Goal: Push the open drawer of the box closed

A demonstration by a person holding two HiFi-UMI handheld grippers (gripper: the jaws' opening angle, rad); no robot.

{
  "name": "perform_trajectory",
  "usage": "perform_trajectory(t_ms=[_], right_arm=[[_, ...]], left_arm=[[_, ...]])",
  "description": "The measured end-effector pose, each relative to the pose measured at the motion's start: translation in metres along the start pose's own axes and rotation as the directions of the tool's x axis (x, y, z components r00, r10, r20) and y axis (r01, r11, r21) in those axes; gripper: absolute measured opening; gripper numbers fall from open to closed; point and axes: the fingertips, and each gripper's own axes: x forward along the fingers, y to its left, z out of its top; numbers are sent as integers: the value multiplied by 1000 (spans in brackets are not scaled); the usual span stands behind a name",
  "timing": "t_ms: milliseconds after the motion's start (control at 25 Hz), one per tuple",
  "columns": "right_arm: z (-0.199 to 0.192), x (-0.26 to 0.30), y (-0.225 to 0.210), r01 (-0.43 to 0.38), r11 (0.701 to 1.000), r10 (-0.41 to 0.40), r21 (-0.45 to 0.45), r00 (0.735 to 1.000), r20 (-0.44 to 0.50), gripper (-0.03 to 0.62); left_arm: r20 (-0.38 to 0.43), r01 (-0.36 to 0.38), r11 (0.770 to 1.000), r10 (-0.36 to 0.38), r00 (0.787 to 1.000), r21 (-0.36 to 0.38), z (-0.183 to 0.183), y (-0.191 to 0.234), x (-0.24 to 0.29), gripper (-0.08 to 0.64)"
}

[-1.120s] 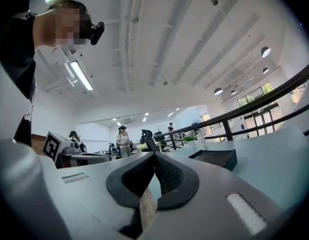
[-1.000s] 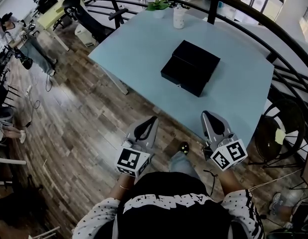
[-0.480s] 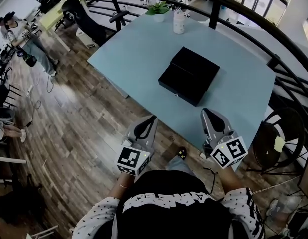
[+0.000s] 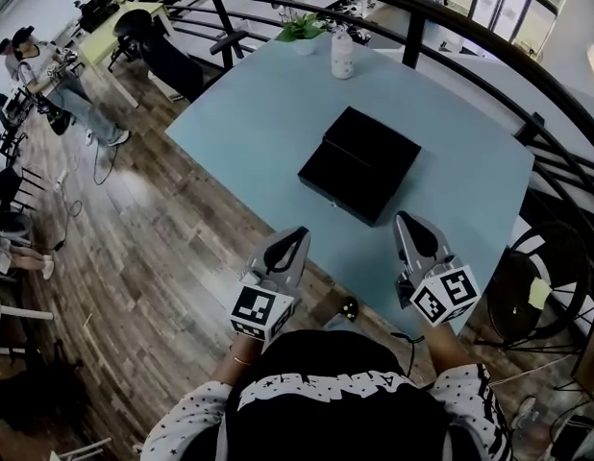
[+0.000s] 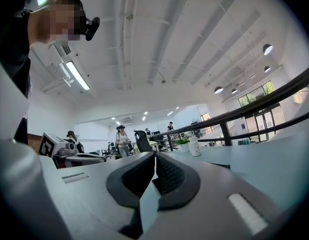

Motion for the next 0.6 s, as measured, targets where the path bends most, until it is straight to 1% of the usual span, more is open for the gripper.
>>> perform_trajectory(t_ms=[200, 320, 440, 600], right_arm=[[5, 11, -23, -3, 1000, 3, 3, 1000, 4, -5], [7, 19, -30, -17, 1000, 17, 6, 1000, 0, -3], [11, 25, -36, -6, 1000, 6, 0, 1000, 7, -3], [11, 30, -46, 5, 1000, -5, 4, 1000, -1, -3]], left_arm=[[-5, -21, 1000, 21, 1000, -3, 3, 5, 20, 0], [8, -40, 999, 40, 999, -3, 9, 10, 25, 0], [13, -53, 998, 53, 999, -18, 12, 17, 28, 0], [-3, -68, 998, 68, 998, -15, 8, 20, 33, 0]])
